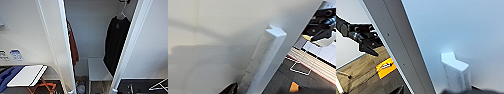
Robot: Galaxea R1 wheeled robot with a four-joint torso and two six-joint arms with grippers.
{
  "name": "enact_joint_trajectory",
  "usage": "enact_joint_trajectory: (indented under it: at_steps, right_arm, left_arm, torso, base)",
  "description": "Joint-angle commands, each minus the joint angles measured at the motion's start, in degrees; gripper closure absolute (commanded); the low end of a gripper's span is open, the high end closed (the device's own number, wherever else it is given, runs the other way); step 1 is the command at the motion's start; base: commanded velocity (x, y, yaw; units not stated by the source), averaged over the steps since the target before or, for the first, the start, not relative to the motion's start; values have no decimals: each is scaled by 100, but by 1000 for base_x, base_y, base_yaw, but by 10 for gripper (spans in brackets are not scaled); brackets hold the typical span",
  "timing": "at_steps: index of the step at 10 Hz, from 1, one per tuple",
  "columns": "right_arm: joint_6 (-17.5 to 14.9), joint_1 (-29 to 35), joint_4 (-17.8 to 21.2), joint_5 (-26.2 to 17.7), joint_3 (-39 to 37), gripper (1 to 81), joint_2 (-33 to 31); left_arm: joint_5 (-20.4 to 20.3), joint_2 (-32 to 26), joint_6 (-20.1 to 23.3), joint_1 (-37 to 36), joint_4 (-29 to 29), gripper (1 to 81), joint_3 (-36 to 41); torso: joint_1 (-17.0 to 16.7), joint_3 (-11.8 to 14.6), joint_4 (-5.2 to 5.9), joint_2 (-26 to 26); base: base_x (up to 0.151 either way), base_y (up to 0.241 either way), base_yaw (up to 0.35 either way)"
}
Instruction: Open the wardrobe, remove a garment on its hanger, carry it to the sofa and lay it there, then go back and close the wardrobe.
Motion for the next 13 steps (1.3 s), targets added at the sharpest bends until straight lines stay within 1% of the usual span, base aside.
enact_joint_trajectory:
  at_steps: [1,3,6,10,13]
  right_arm:
    - [193,80,270,-364,1239,10,256]
    - [193,80,270,-268,1239,10,142]
    - [184,1,270,-153,1300,10,-69]
    - [184,-60,270,-145,1362,10,-245]
    - [167,-166,270,-21,1335,10,-421]
  left_arm:
    - [184,226,-85,-55,214,10,1774]
    - [36,51,-85,76,354,10,1836]
    - [-62,-213,-85,138,398,10,1932]
    - [-70,-371,-85,270,477,10,1985]
    - [-79,-494,-85,471,574,10,1976]
  torso:
    - [0,0,0,-3]
    - [2,0,0,-3]
    - [5,0,0,-3]
    - [5,0,0,-3]
    - [6,0,0,-3]
  base:
    - [0,0,0]
    - [0,0,0]
    - [0,0,0]
    - [0,0,0]
    - [0,0,0]
